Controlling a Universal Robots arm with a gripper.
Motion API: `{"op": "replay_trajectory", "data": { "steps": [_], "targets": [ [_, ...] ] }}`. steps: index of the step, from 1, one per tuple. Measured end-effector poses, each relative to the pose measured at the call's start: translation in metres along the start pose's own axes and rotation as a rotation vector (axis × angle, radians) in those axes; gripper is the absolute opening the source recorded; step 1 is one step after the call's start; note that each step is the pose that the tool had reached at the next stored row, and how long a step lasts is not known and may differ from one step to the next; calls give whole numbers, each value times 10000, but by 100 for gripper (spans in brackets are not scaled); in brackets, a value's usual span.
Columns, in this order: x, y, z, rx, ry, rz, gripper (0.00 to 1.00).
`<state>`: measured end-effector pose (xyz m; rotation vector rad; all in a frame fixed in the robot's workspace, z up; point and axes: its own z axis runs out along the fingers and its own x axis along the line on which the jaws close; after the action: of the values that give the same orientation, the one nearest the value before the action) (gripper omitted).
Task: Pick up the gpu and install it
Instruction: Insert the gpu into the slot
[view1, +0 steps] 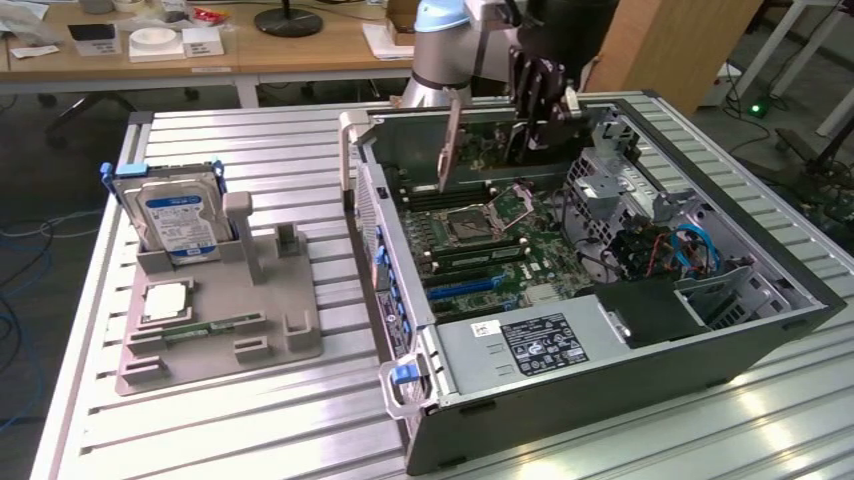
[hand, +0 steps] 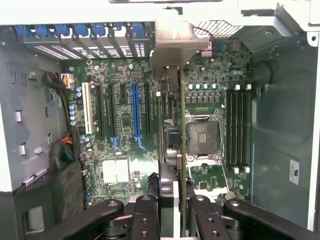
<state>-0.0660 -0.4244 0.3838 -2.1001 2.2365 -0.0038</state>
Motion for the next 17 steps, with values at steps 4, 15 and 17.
{"op": "replay_trajectory", "data": {
  "steps": [4,15,17],
  "targets": [
    [4,13,73,0,1,17,29],
    [17,56,269,1,5,60,29],
    [20,70,305,2,3,59,29]
  ]
}}
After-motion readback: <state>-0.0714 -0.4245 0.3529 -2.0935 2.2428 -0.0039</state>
